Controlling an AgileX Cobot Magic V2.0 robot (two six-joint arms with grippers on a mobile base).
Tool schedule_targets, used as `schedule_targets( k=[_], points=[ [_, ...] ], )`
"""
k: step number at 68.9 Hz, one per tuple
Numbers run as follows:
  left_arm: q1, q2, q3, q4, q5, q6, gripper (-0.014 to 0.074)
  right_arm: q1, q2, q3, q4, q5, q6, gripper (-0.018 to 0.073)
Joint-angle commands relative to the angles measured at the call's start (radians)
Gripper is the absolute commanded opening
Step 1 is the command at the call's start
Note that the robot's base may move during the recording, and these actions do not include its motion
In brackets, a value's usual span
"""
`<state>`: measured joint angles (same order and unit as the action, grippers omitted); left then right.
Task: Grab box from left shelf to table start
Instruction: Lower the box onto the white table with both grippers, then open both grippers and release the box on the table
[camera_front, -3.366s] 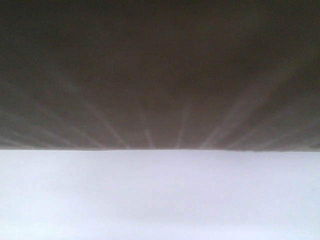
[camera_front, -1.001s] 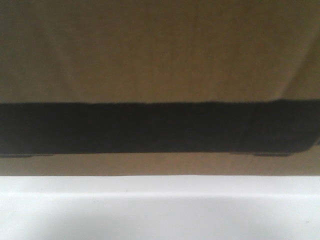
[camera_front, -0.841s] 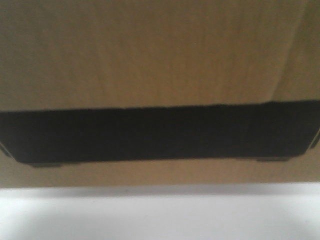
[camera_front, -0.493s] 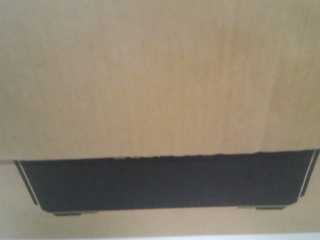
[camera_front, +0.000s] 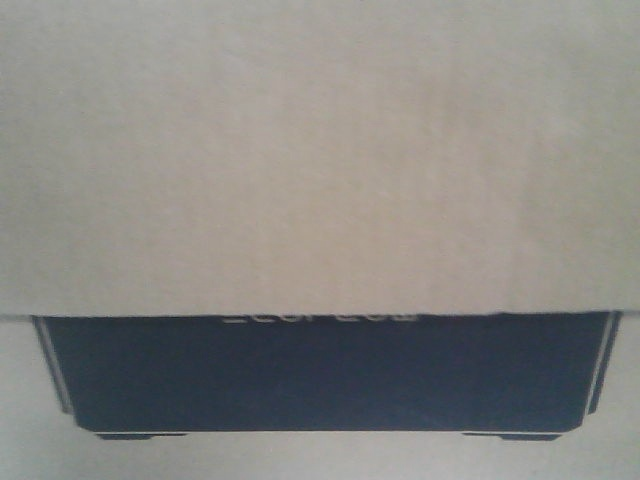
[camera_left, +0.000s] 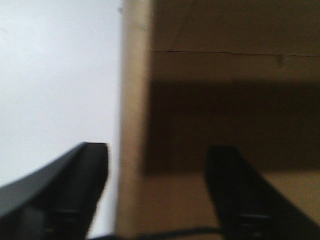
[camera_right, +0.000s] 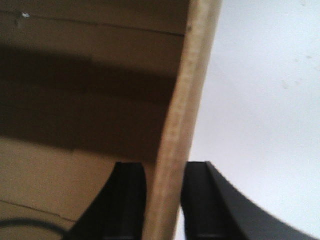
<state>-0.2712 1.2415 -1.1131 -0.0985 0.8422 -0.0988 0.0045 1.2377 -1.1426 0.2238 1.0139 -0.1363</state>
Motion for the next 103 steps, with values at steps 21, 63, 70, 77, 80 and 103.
schedule_targets(
  k=[21, 63, 70, 77, 80, 103],
  points=[
    [-0.008, -0.025, -0.041, -0.046, -0.013, -0.004, 0.0489, 0.004, -0.044, -0.042, -0.059, -0.033, -0.003, 0.0634],
    [-0.008, -0.388, -0.157, 0.099, 0.150, -0.004, 0.0207, 0.004, -0.362, -0.098, -0.059, 0.073, 0.015, 0.0238],
    [-0.008, -0.519, -0.077, 0.144, 0.144, -0.004, 0.0052, 0.004, -0.478, -0.031, -0.060, 0.024, 0.015, 0.0044],
    [-0.008, -0.637, 0.024, 0.170, 0.118, -0.004, -0.0090, 0.004, -0.596, 0.072, -0.060, -0.033, 0.015, 0.0057],
    [-0.008, -0.700, 0.087, 0.187, 0.086, -0.004, -0.0096, 0.004, -0.659, 0.137, -0.060, -0.066, 0.015, 0.0057],
    [-0.008, -1.035, 0.512, 0.254, -0.239, -0.004, -0.0099, 0.004, -1.021, 0.557, -0.061, -0.373, 0.001, 0.0057]
  ],
)
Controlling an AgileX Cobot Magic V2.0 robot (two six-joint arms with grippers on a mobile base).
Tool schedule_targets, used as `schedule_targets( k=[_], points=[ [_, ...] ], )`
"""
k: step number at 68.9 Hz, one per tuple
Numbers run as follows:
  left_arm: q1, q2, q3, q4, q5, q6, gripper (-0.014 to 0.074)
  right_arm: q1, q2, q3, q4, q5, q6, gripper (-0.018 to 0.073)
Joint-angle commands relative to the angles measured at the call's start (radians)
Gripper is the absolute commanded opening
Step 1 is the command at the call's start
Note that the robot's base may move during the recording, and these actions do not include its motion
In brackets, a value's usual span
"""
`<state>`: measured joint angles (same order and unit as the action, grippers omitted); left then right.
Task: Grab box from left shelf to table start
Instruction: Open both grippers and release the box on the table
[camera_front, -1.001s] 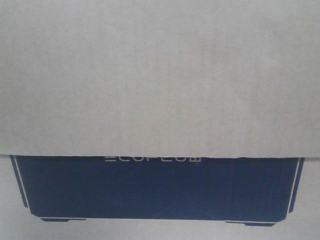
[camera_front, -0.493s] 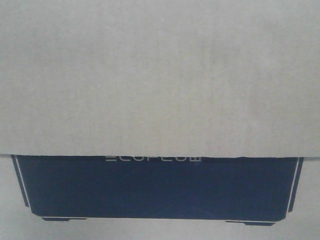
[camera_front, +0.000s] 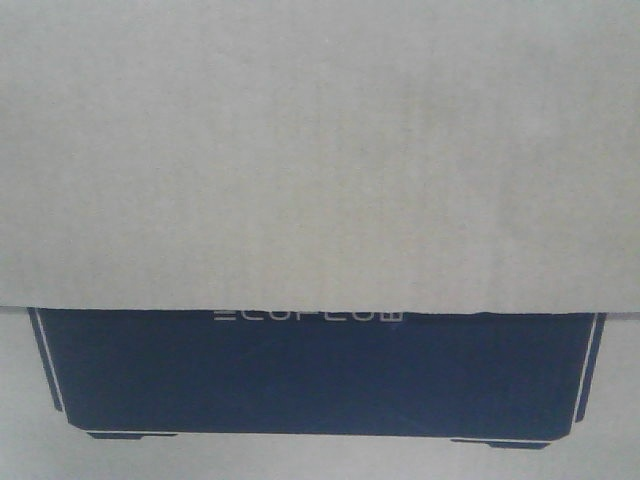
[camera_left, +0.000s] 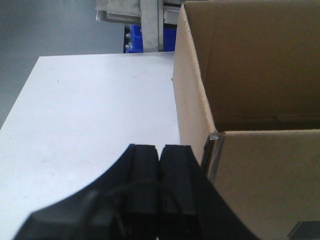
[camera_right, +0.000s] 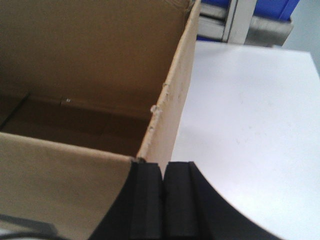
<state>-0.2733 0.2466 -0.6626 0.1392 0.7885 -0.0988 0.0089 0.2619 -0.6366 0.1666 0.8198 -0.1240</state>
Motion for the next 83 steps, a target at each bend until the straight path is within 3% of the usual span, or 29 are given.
schedule_targets(
  k=[1, 19, 67, 73, 77, 79, 83],
  points=[
    [-0.006, -0.056, 0.078, 0.016, -0.202, -0.004, -0.0099, -0.001, -0.063, 0.066, -0.004, -0.193, -0.012, 0.0057],
    [-0.006, -0.139, 0.303, 0.025, -0.459, -0.004, -0.0099, -0.001, -0.164, 0.254, -0.004, -0.394, -0.012, 0.0057],
    [-0.008, -0.137, 0.312, 0.018, -0.446, -0.004, -0.0099, -0.001, -0.164, 0.255, 0.000, -0.413, -0.012, 0.0057],
    [0.002, -0.139, 0.320, 0.002, -0.429, -0.004, -0.0099, -0.001, -0.164, 0.255, 0.000, -0.413, -0.012, 0.0057],
    [0.027, -0.155, 0.338, -0.050, -0.445, -0.003, -0.0099, -0.001, -0.164, 0.255, 0.000, -0.413, -0.012, 0.0057],
    [0.040, -0.165, 0.352, -0.076, -0.458, 0.021, -0.0099, -0.001, -0.164, 0.255, 0.000, -0.413, -0.012, 0.0057],
    [0.072, -0.196, 0.393, -0.139, -0.494, 0.144, -0.0099, -0.001, -0.164, 0.255, 0.000, -0.413, -0.012, 0.0057]
  ],
)
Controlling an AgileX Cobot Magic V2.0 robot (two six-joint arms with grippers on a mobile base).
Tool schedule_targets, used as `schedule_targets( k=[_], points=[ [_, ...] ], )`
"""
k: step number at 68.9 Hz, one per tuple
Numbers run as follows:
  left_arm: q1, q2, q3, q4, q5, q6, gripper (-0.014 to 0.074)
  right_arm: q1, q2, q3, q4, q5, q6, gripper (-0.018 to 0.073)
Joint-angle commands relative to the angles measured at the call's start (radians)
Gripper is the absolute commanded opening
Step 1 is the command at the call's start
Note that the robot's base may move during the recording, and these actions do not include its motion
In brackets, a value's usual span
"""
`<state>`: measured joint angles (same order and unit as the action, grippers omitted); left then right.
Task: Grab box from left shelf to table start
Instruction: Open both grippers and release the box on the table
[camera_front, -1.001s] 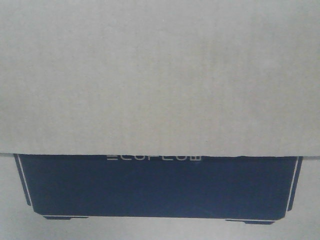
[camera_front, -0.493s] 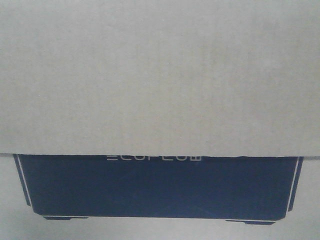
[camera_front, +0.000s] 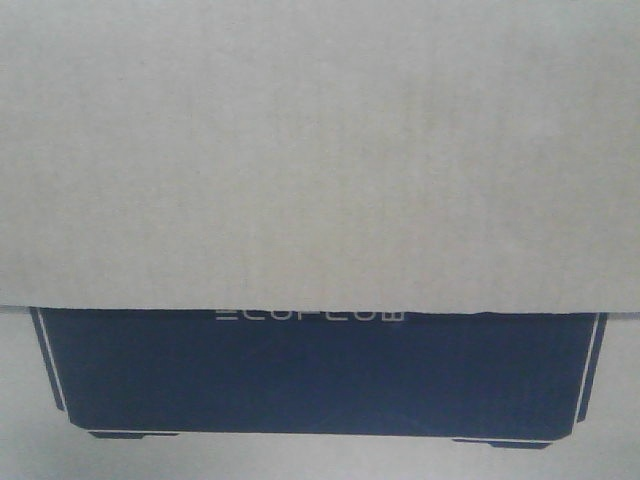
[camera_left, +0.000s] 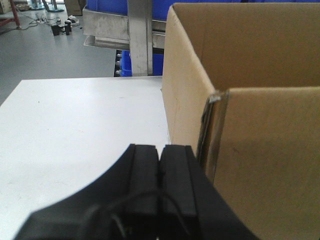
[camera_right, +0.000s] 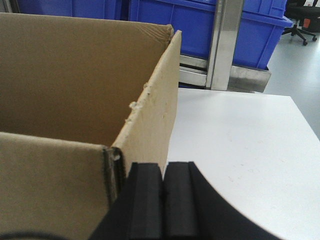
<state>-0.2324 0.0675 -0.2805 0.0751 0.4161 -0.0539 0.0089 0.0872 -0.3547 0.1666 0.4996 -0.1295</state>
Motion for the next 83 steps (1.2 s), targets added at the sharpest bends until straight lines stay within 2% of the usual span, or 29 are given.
schedule_targets(
  k=[1, 5, 14, 24, 27, 83],
  points=[
    [0.040, -0.025, 0.021, -0.092, -0.137, 0.123, -0.0099, -0.001, 0.011, -0.027, 0.000, -0.093, -0.006, 0.0057],
    [0.071, -0.061, 0.067, -0.141, -0.168, 0.173, -0.0099, -0.001, 0.011, -0.027, 0.000, -0.093, -0.006, 0.0057],
    [0.129, -0.092, 0.190, -0.176, -0.239, 0.174, -0.0099, -0.001, 0.011, -0.027, 0.000, -0.092, -0.006, 0.0057],
    [0.133, -0.092, 0.313, -0.195, -0.383, 0.174, -0.0099, -0.001, 0.011, -0.027, 0.000, -0.094, -0.006, 0.0057],
    [0.133, -0.092, 0.303, -0.192, -0.334, 0.174, -0.0099, -0.001, 0.011, -0.027, 0.000, -0.094, -0.006, 0.0057],
    [0.133, -0.092, 0.308, -0.192, -0.345, 0.172, -0.0099, -0.001, 0.011, -0.027, 0.000, -0.093, -0.006, 0.0057]
  ],
)
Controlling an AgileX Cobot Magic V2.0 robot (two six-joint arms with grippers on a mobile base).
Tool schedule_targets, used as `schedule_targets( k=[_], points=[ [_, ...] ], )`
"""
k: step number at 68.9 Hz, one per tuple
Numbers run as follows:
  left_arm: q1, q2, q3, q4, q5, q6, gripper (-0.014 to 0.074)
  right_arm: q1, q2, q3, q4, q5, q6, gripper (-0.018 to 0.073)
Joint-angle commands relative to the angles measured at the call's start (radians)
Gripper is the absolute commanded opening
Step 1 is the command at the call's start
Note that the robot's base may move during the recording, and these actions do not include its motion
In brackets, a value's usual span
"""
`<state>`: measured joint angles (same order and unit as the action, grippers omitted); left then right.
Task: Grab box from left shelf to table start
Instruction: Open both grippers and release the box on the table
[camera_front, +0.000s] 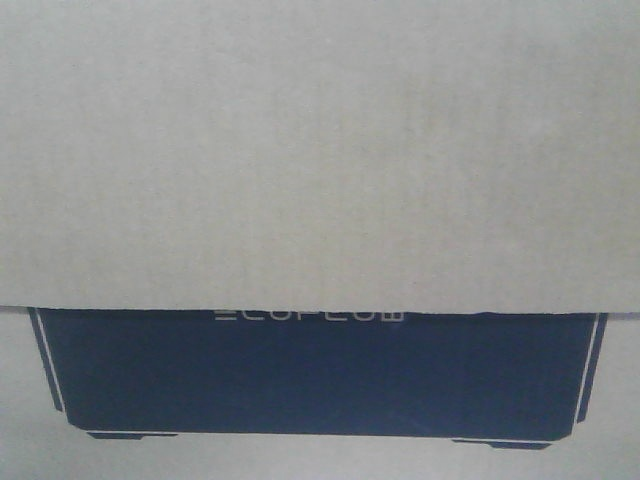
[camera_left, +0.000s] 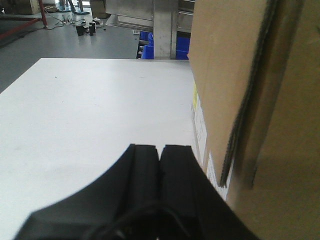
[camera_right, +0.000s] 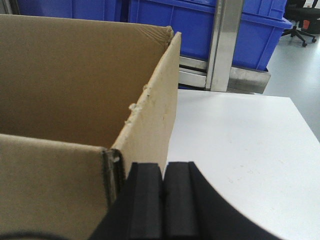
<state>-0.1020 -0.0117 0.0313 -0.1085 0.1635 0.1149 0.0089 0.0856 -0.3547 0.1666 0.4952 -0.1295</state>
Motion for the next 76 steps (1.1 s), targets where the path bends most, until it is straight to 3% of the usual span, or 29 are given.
schedule_targets(
  k=[1, 17, 45, 76],
  points=[
    [0.003, -0.013, -0.004, -0.008, -0.093, 0.003, -0.0099, -0.001, 0.013, -0.027, 0.000, -0.088, -0.006, 0.0057],
    [0.003, -0.013, -0.004, -0.008, -0.093, 0.003, -0.0099, -0.004, 0.011, 0.047, -0.006, -0.172, -0.005, 0.0057],
    [0.003, -0.013, -0.004, -0.008, -0.093, 0.003, -0.0099, -0.008, -0.105, 0.393, -0.001, -0.443, 0.005, 0.0057],
    [0.003, -0.013, -0.004, -0.008, -0.093, 0.003, -0.0099, -0.015, -0.105, 0.388, -0.006, -0.395, 0.004, 0.0057]
  ],
)
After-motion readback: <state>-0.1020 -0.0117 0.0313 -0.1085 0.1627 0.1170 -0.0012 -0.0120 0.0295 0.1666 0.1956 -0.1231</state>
